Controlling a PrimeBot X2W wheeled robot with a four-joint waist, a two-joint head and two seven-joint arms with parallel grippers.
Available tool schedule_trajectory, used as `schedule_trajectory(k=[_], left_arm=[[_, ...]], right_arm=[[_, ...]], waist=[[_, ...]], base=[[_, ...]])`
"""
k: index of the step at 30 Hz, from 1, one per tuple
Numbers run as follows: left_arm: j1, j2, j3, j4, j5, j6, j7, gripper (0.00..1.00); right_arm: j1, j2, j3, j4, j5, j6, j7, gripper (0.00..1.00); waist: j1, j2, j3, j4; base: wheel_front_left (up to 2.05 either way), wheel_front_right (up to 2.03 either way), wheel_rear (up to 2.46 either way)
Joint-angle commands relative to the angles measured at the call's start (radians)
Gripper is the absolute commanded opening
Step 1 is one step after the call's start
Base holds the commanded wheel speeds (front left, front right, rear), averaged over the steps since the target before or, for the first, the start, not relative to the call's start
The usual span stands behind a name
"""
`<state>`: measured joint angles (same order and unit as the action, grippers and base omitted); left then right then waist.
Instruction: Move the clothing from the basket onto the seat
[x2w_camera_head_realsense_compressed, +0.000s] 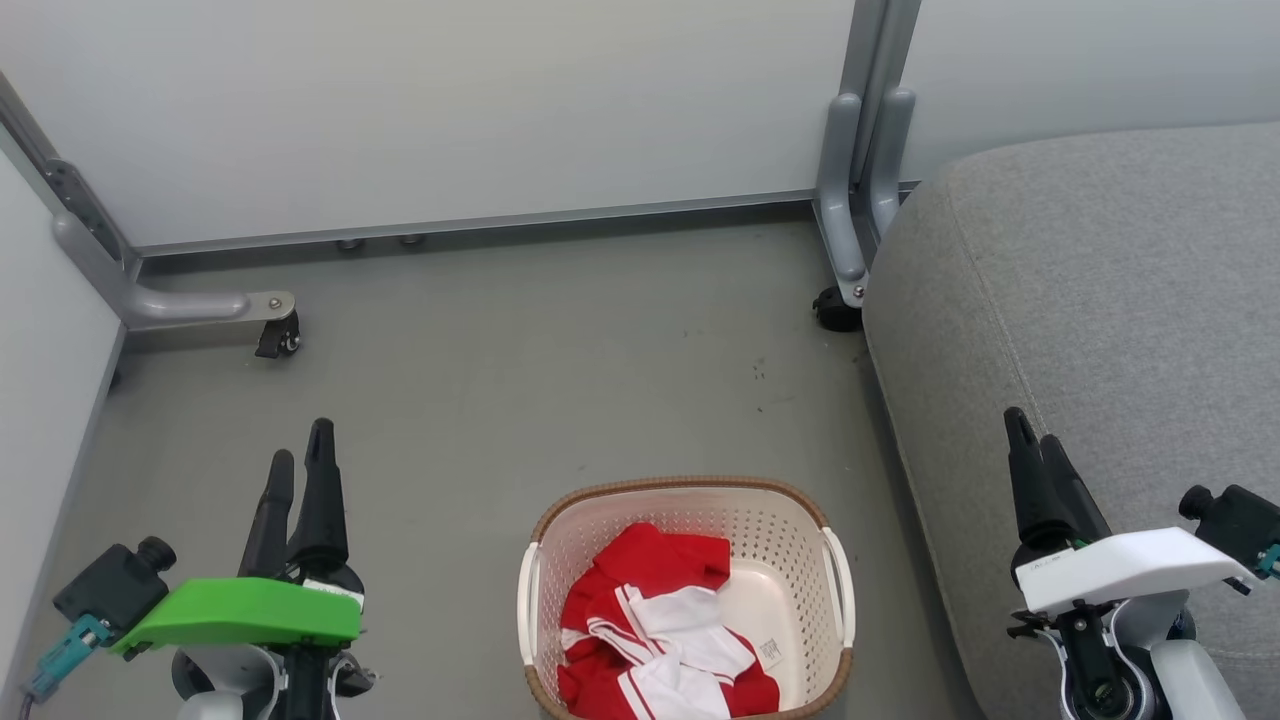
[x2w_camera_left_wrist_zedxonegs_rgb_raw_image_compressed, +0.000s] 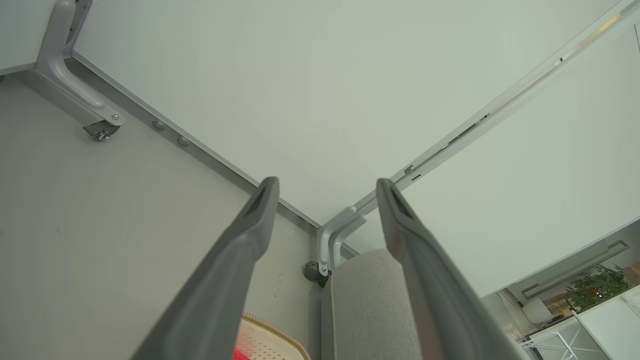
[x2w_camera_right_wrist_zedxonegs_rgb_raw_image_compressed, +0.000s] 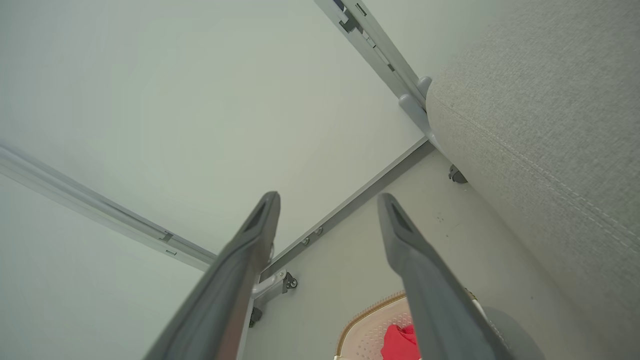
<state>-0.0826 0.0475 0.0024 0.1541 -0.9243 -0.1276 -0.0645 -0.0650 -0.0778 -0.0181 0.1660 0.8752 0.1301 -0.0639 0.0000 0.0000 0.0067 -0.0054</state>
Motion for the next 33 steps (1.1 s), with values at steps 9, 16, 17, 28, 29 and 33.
schedule_trajectory(k=[9, 16, 17, 28, 29, 33], left_arm=[[-0.009, 0.016, -0.021, -0.004, 0.148, -0.003, -0.037, 1.00], [0.000, 0.017, -0.025, 0.019, 0.235, -0.003, -0.058, 1.00], [0.001, 0.017, -0.027, 0.023, 0.248, -0.003, -0.061, 1.00], [0.006, 0.014, -0.031, 0.053, 0.375, -0.004, -0.091, 1.00], [0.007, 0.014, -0.031, 0.055, 0.383, -0.004, -0.092, 1.00], [0.008, 0.012, -0.029, 0.062, 0.424, -0.004, -0.102, 1.00]], right_arm=[[-0.006, -0.020, 0.027, 0.000, -0.152, 0.001, -0.038, 1.00], [-0.008, -0.021, 0.041, 0.019, -0.245, 0.001, -0.059, 1.00], [-0.007, -0.021, 0.040, 0.022, -0.261, 0.001, -0.061, 1.00], [-0.006, -0.015, 0.057, 0.029, -0.386, 0.001, -0.078, 1.00], [-0.005, -0.015, 0.059, 0.028, -0.395, 0.001, -0.078, 1.00], [-0.002, -0.014, 0.067, 0.022, -0.430, 0.001, -0.077, 1.00]], waist=[[0.0000, 0.0000, 0.002, 0.002], [0.0000, 0.0000, 0.001, 0.002], [0.0000, 0.0000, 0.001, 0.002], [0.0000, 0.0000, 0.004, 0.003], [0.0000, 0.0000, 0.005, 0.002], [0.0000, 0.0000, 0.004, 0.001]], base=[[0.00, 0.00, 0.00], [0.00, 0.00, 0.00], [0.00, 0.00, 0.00], [0.00, 0.00, 0.00], [0.00, 0.00, 0.00], [0.00, 0.00, 0.00]])
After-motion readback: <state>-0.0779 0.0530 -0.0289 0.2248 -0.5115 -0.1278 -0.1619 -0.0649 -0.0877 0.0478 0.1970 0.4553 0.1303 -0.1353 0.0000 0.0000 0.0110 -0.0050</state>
